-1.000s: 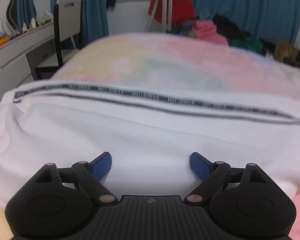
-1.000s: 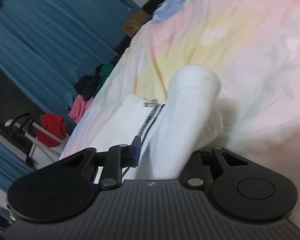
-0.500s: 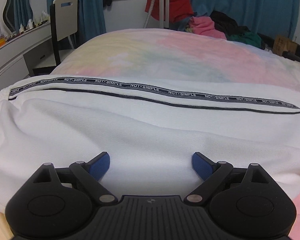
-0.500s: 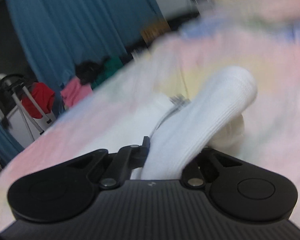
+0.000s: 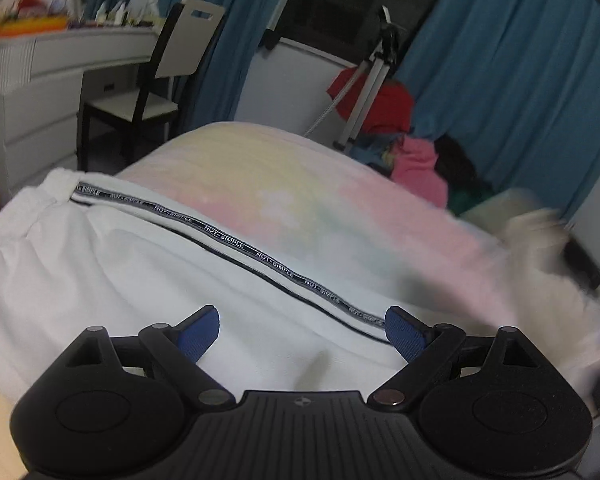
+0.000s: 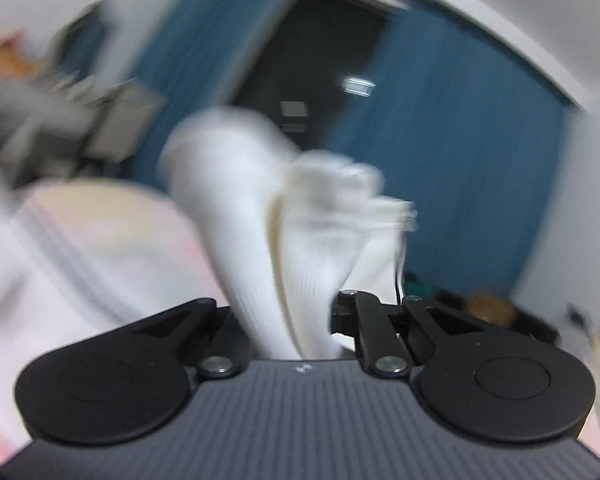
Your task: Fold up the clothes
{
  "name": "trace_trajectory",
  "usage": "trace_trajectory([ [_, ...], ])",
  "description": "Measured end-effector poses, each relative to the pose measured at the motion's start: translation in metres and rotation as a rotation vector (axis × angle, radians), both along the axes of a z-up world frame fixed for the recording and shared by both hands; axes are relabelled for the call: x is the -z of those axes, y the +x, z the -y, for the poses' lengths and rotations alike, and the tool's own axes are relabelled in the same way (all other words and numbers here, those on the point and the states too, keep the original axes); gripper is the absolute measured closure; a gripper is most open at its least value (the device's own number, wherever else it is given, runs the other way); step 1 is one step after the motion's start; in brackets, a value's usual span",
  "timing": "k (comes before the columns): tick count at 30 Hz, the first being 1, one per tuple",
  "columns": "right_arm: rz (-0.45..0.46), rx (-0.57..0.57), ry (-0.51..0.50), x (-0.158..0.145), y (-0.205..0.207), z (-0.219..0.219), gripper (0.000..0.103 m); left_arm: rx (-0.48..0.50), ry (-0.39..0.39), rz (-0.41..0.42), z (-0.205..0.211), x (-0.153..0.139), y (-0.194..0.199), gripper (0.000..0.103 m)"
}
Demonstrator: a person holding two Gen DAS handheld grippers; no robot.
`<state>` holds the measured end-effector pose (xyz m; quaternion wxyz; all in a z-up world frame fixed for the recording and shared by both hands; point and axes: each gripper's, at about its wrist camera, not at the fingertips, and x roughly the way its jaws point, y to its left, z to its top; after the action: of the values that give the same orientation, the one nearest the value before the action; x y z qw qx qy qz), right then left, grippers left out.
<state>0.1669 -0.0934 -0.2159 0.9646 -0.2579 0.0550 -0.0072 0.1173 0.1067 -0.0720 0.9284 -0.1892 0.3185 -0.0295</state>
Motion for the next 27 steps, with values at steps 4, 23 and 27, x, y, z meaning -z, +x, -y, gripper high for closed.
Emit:
trace_trajectory([
  [4, -0.162, -0.107, -0.163, 0.052, -0.004, -0.031, 0.091, 0.021, -0.057, -0.048, -0.01, 0.008, 0.003, 0.012],
  [23, -0.366, -0.265, 0.086, 0.006, -0.018, -0.012, 0.058, 0.095, -0.068, -0.018, 0.005, 0.018, 0.002, 0.012],
  [27, -0.514, -0.359, 0.246, -0.025, -0.025, 0.001, 0.045, 0.121, -0.07, 0.013, 0.008, 0.011, -0.006, 0.014],
])
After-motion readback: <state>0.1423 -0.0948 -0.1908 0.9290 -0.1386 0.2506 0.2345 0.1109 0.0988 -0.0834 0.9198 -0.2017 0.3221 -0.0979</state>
